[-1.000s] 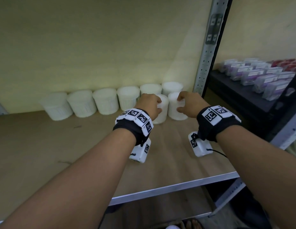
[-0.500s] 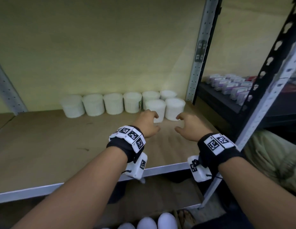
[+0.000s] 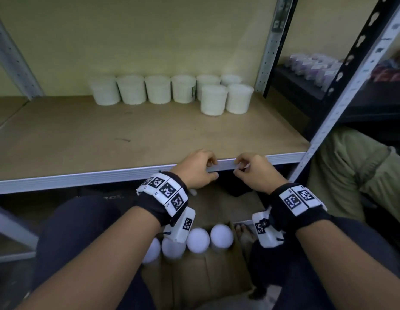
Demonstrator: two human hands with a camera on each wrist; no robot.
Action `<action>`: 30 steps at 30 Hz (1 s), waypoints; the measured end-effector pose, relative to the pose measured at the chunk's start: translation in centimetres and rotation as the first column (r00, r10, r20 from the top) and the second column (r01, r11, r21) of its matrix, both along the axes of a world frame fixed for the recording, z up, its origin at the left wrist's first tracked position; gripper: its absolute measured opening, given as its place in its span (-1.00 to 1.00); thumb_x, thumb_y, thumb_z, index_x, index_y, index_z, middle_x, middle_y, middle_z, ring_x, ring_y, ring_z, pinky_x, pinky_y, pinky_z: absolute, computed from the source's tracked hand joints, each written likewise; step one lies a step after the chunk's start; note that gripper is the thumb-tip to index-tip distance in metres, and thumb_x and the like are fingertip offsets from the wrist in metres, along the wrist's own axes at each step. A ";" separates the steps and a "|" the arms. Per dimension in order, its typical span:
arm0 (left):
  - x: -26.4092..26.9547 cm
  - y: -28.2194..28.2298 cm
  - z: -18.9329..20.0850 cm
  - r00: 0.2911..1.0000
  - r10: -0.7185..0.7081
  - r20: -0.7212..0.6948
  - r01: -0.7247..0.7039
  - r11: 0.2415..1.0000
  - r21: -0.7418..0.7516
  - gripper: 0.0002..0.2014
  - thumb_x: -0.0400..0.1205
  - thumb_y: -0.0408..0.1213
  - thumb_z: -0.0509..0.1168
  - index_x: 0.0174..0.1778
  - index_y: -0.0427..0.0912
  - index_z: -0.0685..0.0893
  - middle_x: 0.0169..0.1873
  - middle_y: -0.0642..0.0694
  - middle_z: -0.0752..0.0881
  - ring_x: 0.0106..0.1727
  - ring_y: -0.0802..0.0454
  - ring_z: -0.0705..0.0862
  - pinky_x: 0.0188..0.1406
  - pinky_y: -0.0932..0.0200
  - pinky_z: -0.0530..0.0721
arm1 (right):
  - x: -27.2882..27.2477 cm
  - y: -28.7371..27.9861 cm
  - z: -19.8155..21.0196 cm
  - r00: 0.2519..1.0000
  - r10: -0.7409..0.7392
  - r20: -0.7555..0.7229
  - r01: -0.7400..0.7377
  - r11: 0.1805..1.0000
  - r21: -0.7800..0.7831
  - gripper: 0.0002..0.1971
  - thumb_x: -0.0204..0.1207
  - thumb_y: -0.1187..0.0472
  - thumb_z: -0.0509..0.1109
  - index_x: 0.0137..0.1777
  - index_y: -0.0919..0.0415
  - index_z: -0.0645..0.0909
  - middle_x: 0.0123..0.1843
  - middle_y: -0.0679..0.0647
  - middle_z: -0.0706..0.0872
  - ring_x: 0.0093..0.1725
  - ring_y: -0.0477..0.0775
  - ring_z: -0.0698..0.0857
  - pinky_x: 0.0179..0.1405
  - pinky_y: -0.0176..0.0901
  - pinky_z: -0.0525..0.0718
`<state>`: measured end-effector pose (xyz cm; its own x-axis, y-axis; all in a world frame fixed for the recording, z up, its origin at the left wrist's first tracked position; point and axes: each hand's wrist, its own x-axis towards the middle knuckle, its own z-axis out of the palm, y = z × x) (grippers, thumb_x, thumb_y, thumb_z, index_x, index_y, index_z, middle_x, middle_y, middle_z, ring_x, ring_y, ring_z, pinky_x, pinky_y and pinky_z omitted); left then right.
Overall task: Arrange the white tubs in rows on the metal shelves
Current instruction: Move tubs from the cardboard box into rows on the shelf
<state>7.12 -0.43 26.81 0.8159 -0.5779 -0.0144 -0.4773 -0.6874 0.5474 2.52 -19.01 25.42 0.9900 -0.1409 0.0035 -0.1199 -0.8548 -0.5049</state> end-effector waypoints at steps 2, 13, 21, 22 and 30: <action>-0.5 0.3 -2.0 0.998 -0.009 -0.062 0.013 0.998 0.063 -0.65 0.52 -0.15 0.42 0.19 -0.14 0.62 0.15 -0.08 0.62 0.14 0.00 0.62 0.12 0.17 0.57 | -0.5 0.3 -2.0 0.999 0.003 -0.048 -0.002 1.000 0.010 -0.79 0.47 0.19 0.44 0.09 0.16 0.65 -0.10 0.03 0.66 -0.17 0.01 0.60 -0.08 -0.21 0.58; -1.3 -0.1 -15.7 0.946 0.067 -0.317 0.050 0.937 0.346 -0.43 0.47 -0.15 0.48 0.38 -0.16 0.50 0.34 -0.19 0.52 0.32 -0.16 0.57 0.27 0.05 0.58 | -1.0 1.9 -15.1 0.900 0.024 -0.436 -0.045 0.998 -0.037 -0.62 0.47 0.21 0.39 0.28 0.29 0.60 0.25 0.23 0.70 0.25 0.24 0.66 0.24 -0.01 0.65; -1.7 -1.1 -24.7 0.893 0.098 -0.439 0.100 0.908 0.408 -0.32 0.51 -0.23 0.43 0.55 -0.12 0.33 0.53 -0.17 0.30 0.48 -0.22 0.40 0.44 0.04 0.38 | -0.6 2.6 -24.1 0.780 0.015 -0.626 -0.186 0.960 -0.210 -0.42 0.46 0.02 0.37 0.49 0.02 0.37 0.46 0.16 0.45 0.42 0.32 0.50 0.46 0.24 0.42; -1.8 -1.3 -25.7 0.894 0.103 -0.436 0.096 0.906 0.411 -0.36 0.53 -0.26 0.40 0.54 -0.10 0.35 0.51 -0.16 0.30 0.45 -0.21 0.41 0.40 0.08 0.39 | -0.6 2.8 -25.1 0.774 0.005 -0.633 -0.201 0.950 -0.239 -0.39 0.45 0.00 0.36 0.52 0.00 0.34 0.49 0.15 0.41 0.47 0.31 0.44 0.51 0.26 0.32; -2.8 -2.3 -31.1 0.909 0.166 -0.382 0.052 0.864 0.501 -0.17 0.33 -0.17 0.51 0.50 0.18 0.27 0.47 -0.09 0.22 0.46 -0.37 0.25 0.26 -0.19 0.47 | -1.0 2.9 -30.4 0.787 -0.014 -0.617 -0.210 0.934 -0.289 -0.24 0.39 -0.08 0.43 0.58 -0.08 0.22 0.62 0.18 0.18 0.62 0.39 0.13 0.59 0.32 0.00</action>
